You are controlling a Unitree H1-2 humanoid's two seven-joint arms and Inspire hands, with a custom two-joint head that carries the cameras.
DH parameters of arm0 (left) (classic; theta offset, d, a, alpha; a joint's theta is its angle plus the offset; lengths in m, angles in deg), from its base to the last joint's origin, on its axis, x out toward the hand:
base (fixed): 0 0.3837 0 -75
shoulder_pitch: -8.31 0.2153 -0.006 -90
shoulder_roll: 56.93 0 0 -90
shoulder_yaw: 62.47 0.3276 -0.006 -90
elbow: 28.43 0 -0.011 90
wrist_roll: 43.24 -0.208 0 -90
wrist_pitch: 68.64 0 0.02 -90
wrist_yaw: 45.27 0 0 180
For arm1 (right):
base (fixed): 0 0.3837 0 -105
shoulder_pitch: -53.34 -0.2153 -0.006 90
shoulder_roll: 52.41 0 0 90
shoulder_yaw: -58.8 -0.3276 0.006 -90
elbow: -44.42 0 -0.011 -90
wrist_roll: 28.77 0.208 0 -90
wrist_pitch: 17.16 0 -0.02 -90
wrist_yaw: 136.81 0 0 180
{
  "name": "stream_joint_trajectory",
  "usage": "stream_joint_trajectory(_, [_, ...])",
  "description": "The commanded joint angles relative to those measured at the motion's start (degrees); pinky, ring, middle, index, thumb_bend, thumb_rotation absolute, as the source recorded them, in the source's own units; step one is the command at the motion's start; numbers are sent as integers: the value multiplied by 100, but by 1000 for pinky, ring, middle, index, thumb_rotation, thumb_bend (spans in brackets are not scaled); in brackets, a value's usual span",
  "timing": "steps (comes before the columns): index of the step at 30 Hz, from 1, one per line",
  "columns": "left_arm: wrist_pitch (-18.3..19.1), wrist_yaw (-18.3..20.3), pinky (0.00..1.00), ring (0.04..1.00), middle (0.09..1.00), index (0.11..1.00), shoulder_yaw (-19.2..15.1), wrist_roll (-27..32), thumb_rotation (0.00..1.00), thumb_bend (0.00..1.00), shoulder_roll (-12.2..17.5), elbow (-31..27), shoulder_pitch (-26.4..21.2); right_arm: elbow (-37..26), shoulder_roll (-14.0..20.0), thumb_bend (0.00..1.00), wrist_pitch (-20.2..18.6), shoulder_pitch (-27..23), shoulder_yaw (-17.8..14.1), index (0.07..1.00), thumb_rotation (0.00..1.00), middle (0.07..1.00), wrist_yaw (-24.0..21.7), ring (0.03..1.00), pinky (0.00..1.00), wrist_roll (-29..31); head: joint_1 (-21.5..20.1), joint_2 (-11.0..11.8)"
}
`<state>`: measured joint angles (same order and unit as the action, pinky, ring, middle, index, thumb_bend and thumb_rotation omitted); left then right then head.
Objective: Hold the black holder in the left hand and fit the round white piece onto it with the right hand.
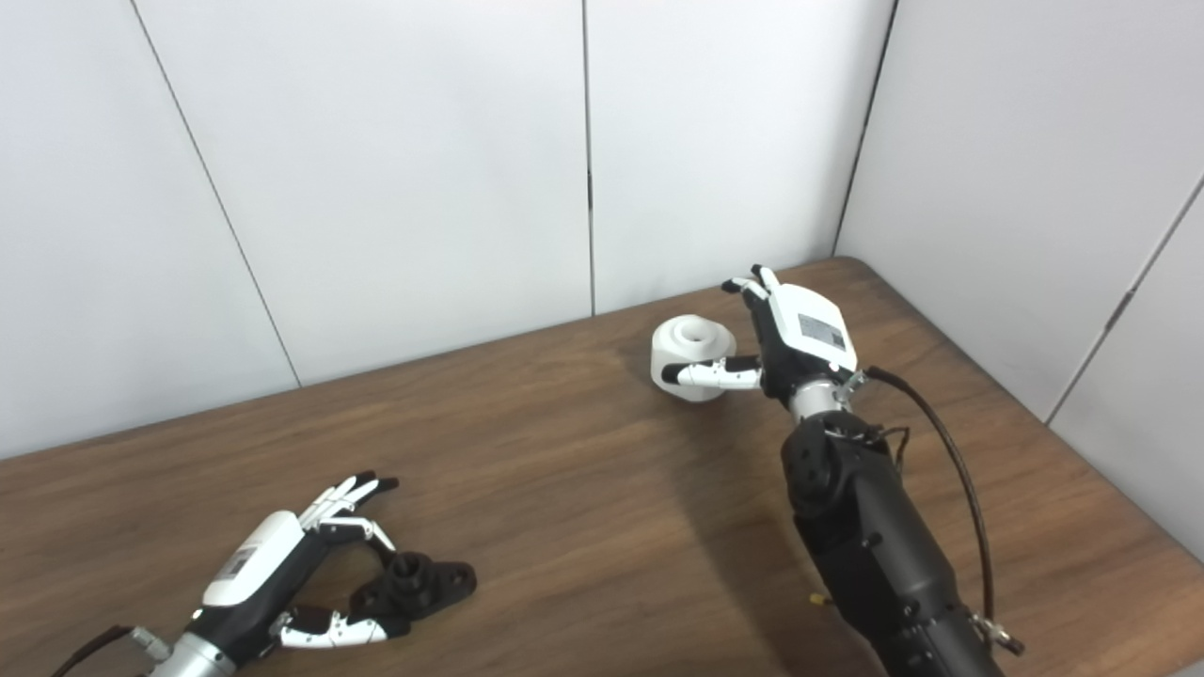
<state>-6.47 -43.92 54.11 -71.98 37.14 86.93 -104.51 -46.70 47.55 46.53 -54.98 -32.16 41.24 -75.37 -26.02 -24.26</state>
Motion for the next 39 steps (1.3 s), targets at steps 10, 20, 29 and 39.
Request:
stream_joint_trajectory(10, [119,190,1000,1000,957,483,-22,-99,57,524,97,357,564,202,122,995,69,-357,38,858,598,959,422,906,786,66,25,-8])
stream_joint_trajectory(20, [105,238,1000,1000,956,483,-66,-119,56,524,89,321,601,510,163,977,131,-444,87,836,534,942,526,883,756,146,79,-37])
stream_joint_trajectory(29, [105,250,1000,1000,956,483,-63,-153,57,524,111,301,599,791,137,959,153,-571,170,798,485,928,632,875,759,278,103,-58])
stream_joint_trajectory(39, [99,228,1000,1000,951,483,-59,-141,57,524,113,280,620,932,93,956,122,-638,280,787,491,919,675,868,736,361,149,-78])
